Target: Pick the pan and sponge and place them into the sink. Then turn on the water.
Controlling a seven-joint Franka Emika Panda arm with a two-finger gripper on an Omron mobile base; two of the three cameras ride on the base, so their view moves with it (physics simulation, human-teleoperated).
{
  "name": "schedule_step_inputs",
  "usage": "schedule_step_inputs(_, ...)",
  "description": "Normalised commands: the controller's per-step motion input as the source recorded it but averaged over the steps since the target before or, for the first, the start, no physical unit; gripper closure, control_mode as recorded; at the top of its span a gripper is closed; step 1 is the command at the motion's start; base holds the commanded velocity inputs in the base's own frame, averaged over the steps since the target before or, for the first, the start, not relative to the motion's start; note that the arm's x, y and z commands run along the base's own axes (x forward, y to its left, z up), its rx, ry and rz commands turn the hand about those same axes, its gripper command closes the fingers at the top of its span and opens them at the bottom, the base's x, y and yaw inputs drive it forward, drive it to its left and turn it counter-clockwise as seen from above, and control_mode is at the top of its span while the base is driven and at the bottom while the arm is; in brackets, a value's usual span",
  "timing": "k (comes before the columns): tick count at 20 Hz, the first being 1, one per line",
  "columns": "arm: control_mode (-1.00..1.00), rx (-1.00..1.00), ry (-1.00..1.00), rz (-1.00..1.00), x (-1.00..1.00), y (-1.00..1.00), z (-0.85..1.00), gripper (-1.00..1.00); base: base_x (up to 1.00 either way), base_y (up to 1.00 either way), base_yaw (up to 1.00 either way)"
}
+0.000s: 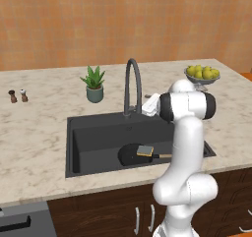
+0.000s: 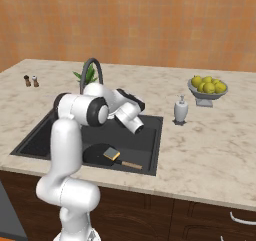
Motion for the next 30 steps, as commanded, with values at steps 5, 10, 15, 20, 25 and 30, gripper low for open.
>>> schedule_step_inputs(5, -1.0, 0.0, 0.04, 0.0, 0.45, 0.0, -0.23, -1.0, 0.0, 0.0, 0.0)
schedule_step_inputs(10, -1.0, 0.0, 0.04, 0.0, 0.45, 0.0, -0.14, -1.0, 0.0, 0.0, 0.0)
schedule_step_inputs(15, -1.0, 0.0, 0.02, -0.01, 0.41, 0.0, -0.12, -1.0, 0.0, 0.0, 0.0)
schedule_step_inputs(20, -1.0, 0.0, 0.01, -0.03, 0.29, 0.0, -0.15, 1.0, 0.0, 0.0, 0.0)
schedule_step_inputs(25, -1.0, 0.02, 0.0, -0.08, 0.17, -0.14, -0.01, 1.0, 0.0, 0.0, 0.0)
schedule_step_inputs(30, -1.0, 0.06, 0.0, -0.1, 0.22, -0.43, 0.0, 1.0, 0.0, 0.0, 0.0)
